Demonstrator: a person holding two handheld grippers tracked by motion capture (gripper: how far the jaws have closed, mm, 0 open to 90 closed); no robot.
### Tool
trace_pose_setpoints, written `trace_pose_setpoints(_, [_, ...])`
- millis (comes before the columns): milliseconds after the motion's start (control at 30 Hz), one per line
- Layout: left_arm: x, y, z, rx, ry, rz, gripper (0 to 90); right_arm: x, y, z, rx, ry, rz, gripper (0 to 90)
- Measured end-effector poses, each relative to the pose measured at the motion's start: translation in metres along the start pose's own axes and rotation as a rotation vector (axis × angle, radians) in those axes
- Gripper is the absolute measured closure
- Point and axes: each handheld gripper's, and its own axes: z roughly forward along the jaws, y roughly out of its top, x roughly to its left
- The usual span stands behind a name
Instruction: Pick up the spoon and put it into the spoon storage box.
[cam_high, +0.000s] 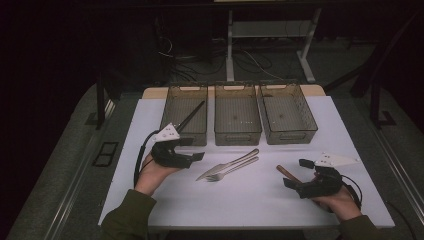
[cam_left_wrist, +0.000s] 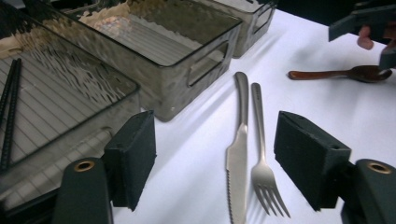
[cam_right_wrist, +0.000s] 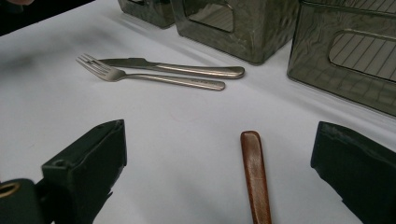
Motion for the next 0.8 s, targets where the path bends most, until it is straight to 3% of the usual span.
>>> trace_pose_setpoints(367, [-0.013,-0.029,-0.008,-0.02,0.028,0.018,13.5,0.0,0.001,0.001,-0.001,0.001,-0.001,3.0])
trace_pose_setpoints(800, [-0.029,-0.057,-0.014,-0.006,0.023,-0.011,0.9,0.0,0.0,-0.005,-0.007,0.003,0.006,3.0])
